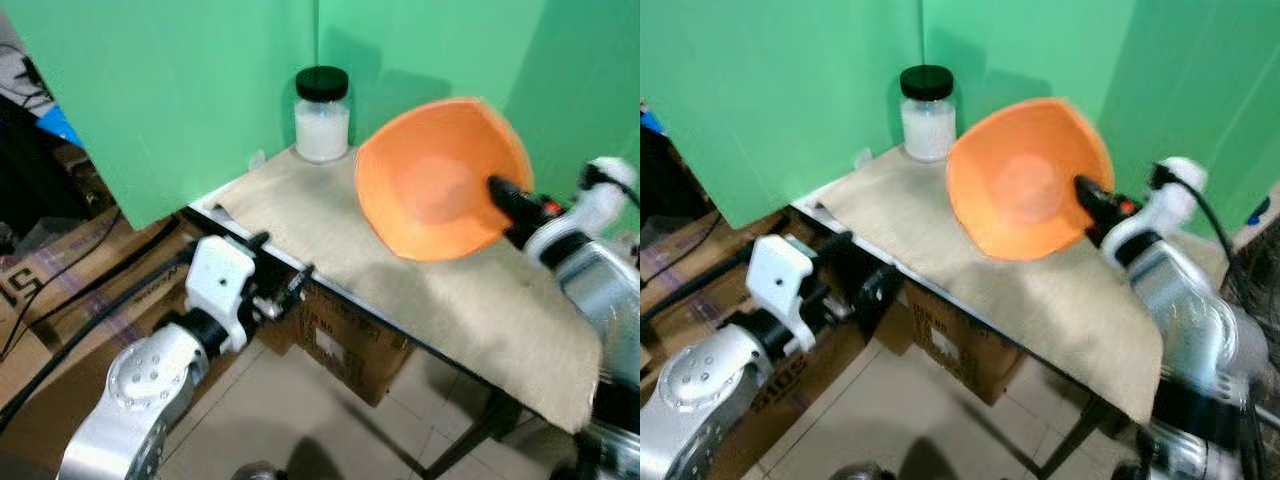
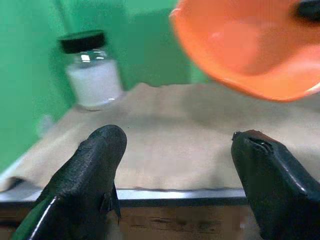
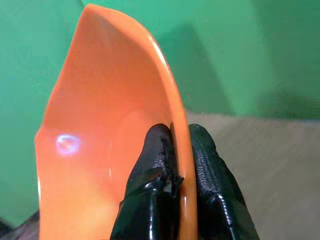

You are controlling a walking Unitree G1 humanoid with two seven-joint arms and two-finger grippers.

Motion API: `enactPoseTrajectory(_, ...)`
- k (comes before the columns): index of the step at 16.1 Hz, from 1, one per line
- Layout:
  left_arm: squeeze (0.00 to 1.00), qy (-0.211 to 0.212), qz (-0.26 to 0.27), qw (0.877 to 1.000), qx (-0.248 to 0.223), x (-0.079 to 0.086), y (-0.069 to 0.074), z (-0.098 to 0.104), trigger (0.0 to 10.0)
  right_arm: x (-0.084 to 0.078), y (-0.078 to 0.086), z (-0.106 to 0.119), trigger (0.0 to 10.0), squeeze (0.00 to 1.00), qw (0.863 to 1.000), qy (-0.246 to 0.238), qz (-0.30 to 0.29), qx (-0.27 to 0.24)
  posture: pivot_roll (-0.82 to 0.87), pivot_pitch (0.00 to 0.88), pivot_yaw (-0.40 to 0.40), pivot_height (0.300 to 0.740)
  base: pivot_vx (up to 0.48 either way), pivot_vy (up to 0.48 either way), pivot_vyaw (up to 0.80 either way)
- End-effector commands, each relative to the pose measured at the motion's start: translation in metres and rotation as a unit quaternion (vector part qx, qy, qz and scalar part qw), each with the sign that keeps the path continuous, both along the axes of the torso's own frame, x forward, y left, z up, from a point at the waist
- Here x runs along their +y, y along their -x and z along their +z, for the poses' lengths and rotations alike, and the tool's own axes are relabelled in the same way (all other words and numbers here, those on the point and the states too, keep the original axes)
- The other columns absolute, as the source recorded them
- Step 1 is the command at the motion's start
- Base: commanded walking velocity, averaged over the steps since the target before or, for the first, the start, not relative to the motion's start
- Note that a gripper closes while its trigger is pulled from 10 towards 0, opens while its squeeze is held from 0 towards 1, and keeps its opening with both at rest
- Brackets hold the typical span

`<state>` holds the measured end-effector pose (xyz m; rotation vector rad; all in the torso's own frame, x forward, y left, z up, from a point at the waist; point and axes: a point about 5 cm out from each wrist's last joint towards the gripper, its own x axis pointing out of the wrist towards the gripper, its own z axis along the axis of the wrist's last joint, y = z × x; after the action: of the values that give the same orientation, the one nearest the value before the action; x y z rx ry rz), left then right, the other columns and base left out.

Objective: Setting the table

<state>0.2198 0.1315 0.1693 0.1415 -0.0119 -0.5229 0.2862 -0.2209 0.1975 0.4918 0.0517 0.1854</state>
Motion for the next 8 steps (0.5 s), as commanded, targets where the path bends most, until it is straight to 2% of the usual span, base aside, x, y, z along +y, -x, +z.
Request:
enactPoseTrajectory(1, 0.00, -0.003, 0.026, 1.000, -0.017, 0.000, 0.000, 0.004, 10.0, 0.013, 0.016, 0.024, 10.0, 0.00, 0.996, 0.051, -0.014, -0.067, 0.01, 0.000, 0.045, 0.740, 0.000, 0.000, 0.00)
enactPoseTrajectory(3, 0.00, 0.005, 0.034, 0.999, -0.022, -0.007, 0.000, 0.003, 10.0, 0.038, 0.037, 0.029, 10.0, 0.00, 0.986, 0.135, -0.007, -0.100, 0.00, 0.000, 0.050, 0.740, 0.000, 0.000, -0.80)
enactPoseTrajectory(4, 0.00, -0.001, 0.031, 0.999, -0.026, -0.012, -0.001, 0.001, 10.0, 0.049, 0.044, 0.026, 10.0, 0.00, 0.982, 0.152, 0.005, -0.108, 0.00, 0.000, 0.052, 0.740, 0.000, 0.000, -0.80)
enactPoseTrajectory(6, 0.00, -0.004, 0.031, 0.999, -0.030, -0.016, -0.002, 0.001, 10.0, 0.050, 0.048, 0.024, 10.0, 0.00, 0.985, 0.133, -0.016, -0.111, 0.00, 0.000, 0.048, 0.740, 0.000, 0.000, -0.80)
enactPoseTrajectory(8, 0.00, -0.003, 0.043, 0.999, -0.031, -0.014, -0.003, 0.001, 10.0, 0.051, 0.049, 0.027, 10.0, 0.00, 0.985, 0.122, -0.031, -0.119, 0.00, 0.000, 0.039, 0.740, 0.000, 0.000, -0.80)
